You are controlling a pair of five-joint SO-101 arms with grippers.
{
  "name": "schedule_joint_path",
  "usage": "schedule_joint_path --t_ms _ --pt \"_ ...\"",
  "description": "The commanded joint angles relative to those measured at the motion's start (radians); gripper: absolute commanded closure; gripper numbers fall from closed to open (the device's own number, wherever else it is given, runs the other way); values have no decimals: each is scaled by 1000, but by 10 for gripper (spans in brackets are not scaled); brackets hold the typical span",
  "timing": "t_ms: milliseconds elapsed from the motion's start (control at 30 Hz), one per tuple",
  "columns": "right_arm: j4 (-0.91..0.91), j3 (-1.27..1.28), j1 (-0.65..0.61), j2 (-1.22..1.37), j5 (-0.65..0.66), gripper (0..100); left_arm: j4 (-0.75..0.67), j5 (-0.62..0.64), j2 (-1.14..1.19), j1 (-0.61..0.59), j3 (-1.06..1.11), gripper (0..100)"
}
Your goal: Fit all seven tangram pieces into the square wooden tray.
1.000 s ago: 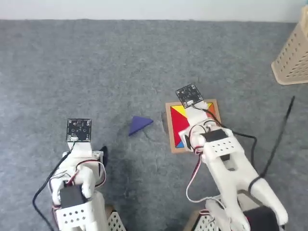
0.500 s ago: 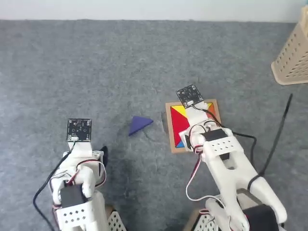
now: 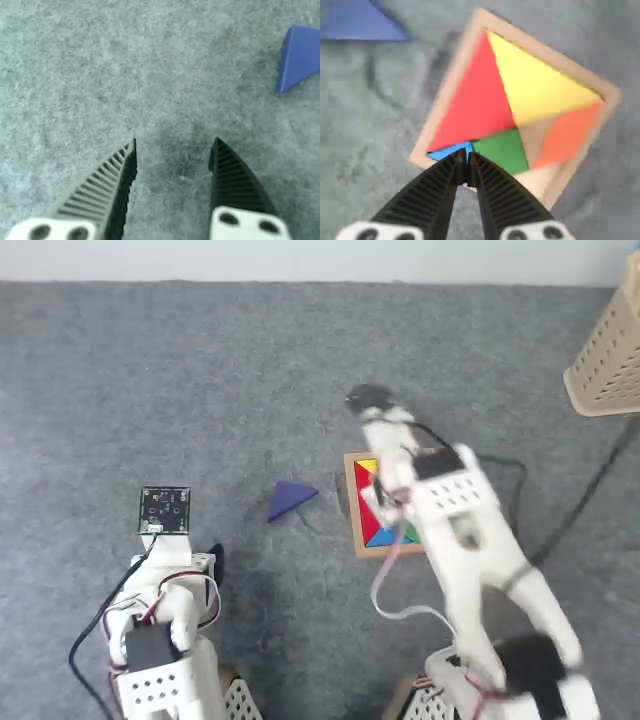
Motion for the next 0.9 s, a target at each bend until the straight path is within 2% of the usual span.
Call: schedule_joint_path --t_ms 0,100,233,300,467,700,867 --pt "74 -261 -110 163 137 987 6 8 -17 -5 -4 775" --pt "84 -376 -179 283 181 962 6 8 -17 -5 -4 775" --pt "81 -453 -262 364 249 816 6 8 -17 -5 -4 775" --pt "44 -454 -295 386 288 775 6 8 -17 -5 -4 775" --pt "-30 -454 -357 414 430 775 6 8 -17 -5 -4 775" --pt "-96 -454 -381 493 631 775 6 8 -17 -5 -4 775" --pt "-134 -454 -389 530 660 775 6 8 -17 -5 -4 775"
